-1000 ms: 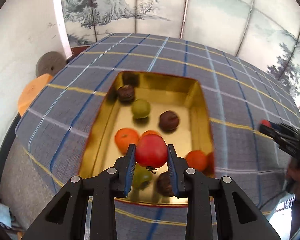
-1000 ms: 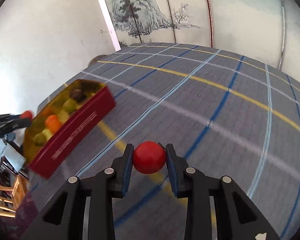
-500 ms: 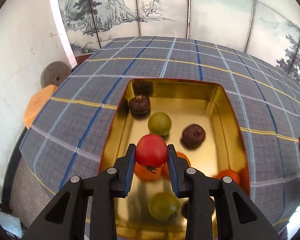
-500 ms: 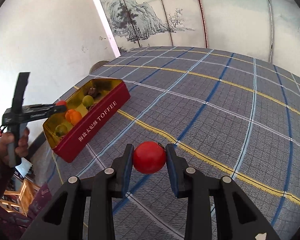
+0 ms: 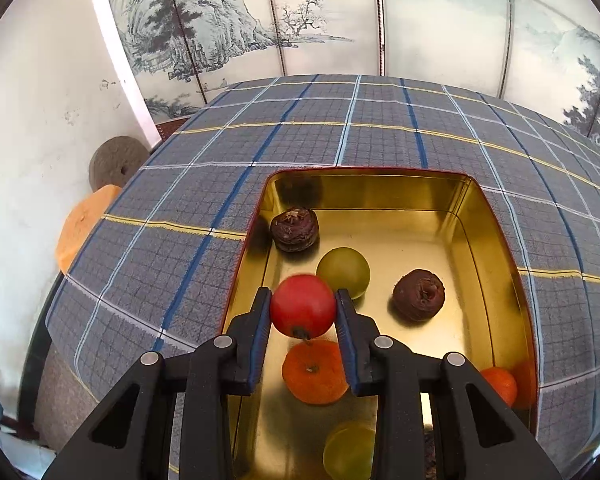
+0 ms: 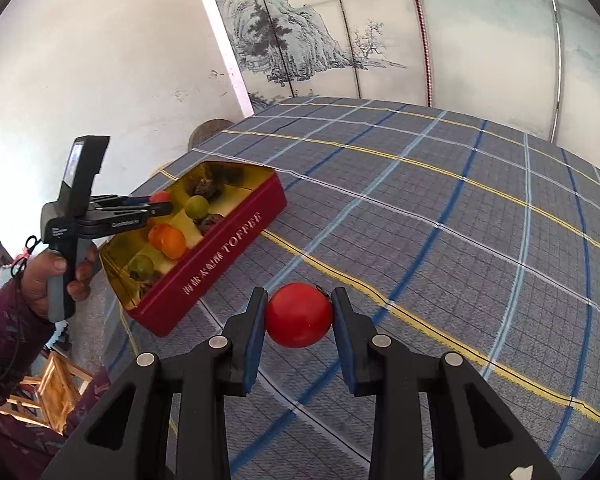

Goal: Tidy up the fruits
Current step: 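Carry the red fruit in the left gripper into the tin while the right gripper grasps the other red fruit, then open the left gripper to release the red fruit in the tin, then open the right gripper to release the red fruit into the tin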

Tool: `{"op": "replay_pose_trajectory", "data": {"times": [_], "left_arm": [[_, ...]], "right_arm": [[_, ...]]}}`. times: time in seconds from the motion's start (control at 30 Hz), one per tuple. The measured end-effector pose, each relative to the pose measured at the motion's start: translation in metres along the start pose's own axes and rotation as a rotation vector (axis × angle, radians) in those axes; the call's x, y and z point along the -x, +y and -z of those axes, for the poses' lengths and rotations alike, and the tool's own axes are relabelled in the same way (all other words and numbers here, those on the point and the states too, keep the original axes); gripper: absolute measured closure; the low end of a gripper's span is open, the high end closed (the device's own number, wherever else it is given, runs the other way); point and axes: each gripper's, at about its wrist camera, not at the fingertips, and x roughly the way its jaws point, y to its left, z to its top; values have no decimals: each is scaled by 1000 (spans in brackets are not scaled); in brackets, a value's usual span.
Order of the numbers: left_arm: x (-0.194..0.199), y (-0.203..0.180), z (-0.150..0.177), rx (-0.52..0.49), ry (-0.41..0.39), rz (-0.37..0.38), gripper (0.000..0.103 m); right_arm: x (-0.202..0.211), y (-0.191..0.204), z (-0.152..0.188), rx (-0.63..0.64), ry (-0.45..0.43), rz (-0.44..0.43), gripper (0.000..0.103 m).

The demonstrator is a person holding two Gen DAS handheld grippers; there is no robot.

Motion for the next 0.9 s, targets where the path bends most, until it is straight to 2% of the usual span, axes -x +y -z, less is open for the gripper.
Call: {"op": "replay_pose_trajectory", "data": {"times": [0.13,0.2,0.23,0.43,0.63,0.8,0.9], "left_arm": [[1,-1,-1,-18,-27,-21,59],[4,-1,-1,-17,-40,-18,42],[5,0,-2,-14,-51,-20,40],[18,5,1,11,-68,-7,37],[35,22,11,88,-71,-13,34],[51,26,21,78,-96,-70,31],[60,26,26,66,-114,-77,30]], "right_arm": [[-2,13,-8,13,-3,-23,73],[-3,19,-12,22,-6,-38,73],[-4,24,-15,28,-8,-46,73],[-15,49,-32,68,-13,-100,73],[-43,67,-48,67,-2,-185,72],[-80,79,-54,45,34,-240,72],[-99,85,-55,43,54,-237,72]]}}
